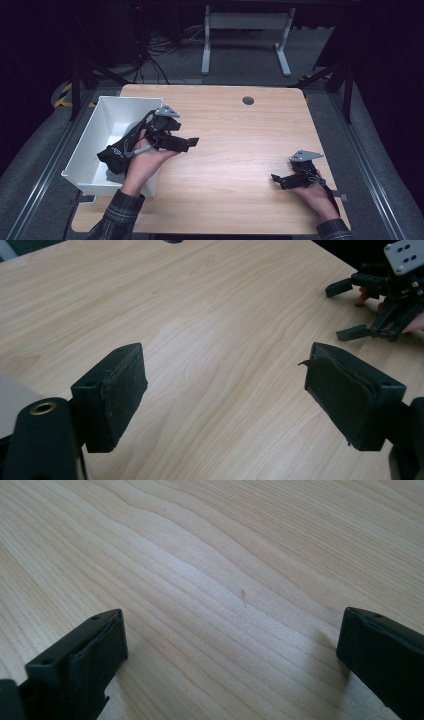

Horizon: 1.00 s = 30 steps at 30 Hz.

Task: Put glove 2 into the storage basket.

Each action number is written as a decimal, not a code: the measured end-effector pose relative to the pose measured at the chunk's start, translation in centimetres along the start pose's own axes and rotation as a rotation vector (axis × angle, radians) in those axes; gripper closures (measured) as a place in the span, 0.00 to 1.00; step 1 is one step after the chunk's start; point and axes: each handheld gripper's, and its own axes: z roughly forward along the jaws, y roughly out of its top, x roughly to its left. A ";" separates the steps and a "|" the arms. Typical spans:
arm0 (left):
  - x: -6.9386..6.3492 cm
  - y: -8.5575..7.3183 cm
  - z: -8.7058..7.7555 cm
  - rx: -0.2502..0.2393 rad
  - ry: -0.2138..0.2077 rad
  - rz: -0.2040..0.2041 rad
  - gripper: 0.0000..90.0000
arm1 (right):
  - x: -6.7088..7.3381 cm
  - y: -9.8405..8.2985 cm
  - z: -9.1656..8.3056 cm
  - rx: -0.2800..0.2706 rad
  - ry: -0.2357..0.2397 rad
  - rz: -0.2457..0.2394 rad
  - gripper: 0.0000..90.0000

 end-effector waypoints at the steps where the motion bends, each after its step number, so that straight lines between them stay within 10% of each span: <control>1: -0.3 -0.1 0.4 0.003 -0.005 0.005 0.19 | 0.0 0.0 0.0 0.000 0.000 0.000 0.00; 15: -3.6 -2.6 6.1 0.038 -0.047 0.045 0.16 | 0.0 0.0 0.0 0.000 0.004 -0.002 0.00; 30: -4.3 -7.4 10.8 0.119 0.018 0.126 0.09 | 0.1 0.0 0.0 0.000 0.005 -0.003 0.00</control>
